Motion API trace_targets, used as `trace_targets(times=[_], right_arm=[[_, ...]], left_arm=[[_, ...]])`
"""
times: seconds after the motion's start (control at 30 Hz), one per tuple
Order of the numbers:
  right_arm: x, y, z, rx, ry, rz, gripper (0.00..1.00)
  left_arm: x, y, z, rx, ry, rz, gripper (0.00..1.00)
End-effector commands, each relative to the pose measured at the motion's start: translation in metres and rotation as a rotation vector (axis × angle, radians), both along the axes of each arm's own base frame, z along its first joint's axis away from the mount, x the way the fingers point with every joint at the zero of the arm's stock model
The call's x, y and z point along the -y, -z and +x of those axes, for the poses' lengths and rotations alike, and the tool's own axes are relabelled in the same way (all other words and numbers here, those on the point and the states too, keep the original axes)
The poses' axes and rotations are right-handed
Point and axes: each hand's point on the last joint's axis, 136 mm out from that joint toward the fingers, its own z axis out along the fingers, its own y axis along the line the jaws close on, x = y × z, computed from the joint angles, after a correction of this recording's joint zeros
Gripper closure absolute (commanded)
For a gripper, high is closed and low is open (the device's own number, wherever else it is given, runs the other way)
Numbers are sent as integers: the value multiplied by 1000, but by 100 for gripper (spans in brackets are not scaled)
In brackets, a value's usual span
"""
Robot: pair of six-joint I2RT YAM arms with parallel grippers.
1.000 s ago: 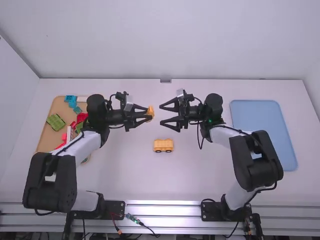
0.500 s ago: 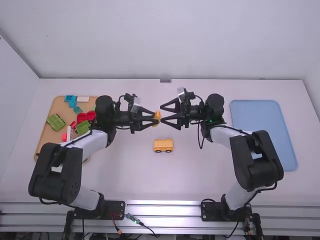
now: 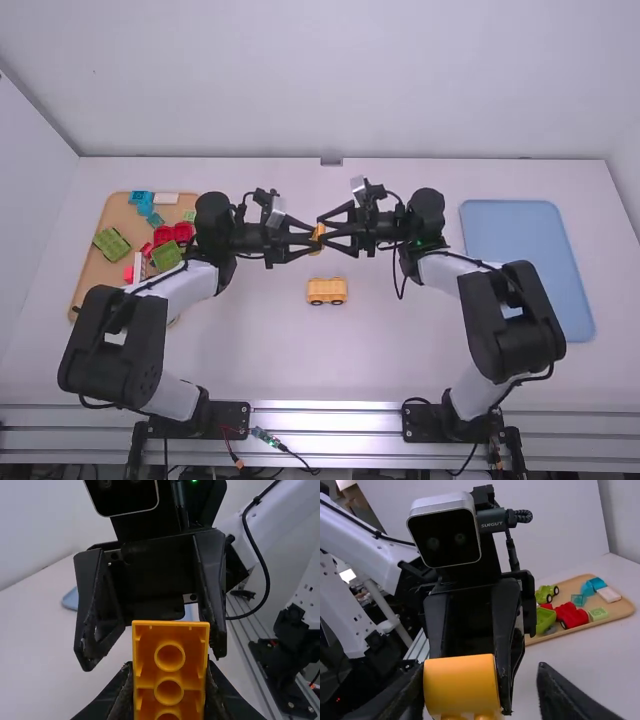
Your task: Assemble lego blocks to make yellow taxi
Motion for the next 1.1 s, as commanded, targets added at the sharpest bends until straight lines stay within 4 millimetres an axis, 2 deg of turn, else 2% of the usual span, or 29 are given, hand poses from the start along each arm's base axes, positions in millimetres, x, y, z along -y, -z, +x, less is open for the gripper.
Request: trace_targets(times=[0.0, 0.07, 0.23, 0.27, 0.4, 0.43, 0.47, 0.5, 0.53, 0.63, 0.7, 0.77, 0.8, 1.07], right_arm=[[-1, -3, 3, 15, -7, 4, 50], [-2, -3, 2, 15, -10, 4, 57], [-2, -3, 4, 15, 0, 5, 67], [-2, -3, 4, 15, -1, 5, 69], [-2, -3, 4, 16, 0, 5, 82], [-2, -3, 4, 16, 0, 5, 84], [-2, -3, 4, 16, 0, 5, 85], [-2, -3, 4, 16, 0, 5, 85], [-2, -3, 4, 16, -1, 5, 86], [-2, -3, 4, 16, -1, 5, 90], [-2, -3, 4, 16, 0, 5, 92], [-2, -3, 4, 17, 0, 5, 93], [-2, -4, 4, 23, -1, 7, 94], [15, -8, 14, 65, 36, 15, 100]], left_arm=[[2, -4, -3, 8, 24, -5, 98], [3, -4, -4, 8, 28, -5, 98], [4, -4, -4, 8, 28, -5, 98], [4, -4, -3, 7, 26, -5, 94], [4, -4, -3, 7, 26, -4, 89], [4, -4, -3, 7, 26, -4, 83], [4, -4, -3, 8, 26, -5, 82], [4, -4, -3, 7, 26, -5, 66], [4, -4, -3, 7, 26, -5, 43], [4, -4, -3, 8, 26, -4, 43], [4, -4, -3, 8, 26, -5, 35], [4, -5, -3, 11, 26, -5, 19], [4, -5, -3, 11, 26, -5, 1], [-5, -5, -4, -19, 39, -8, 1]])
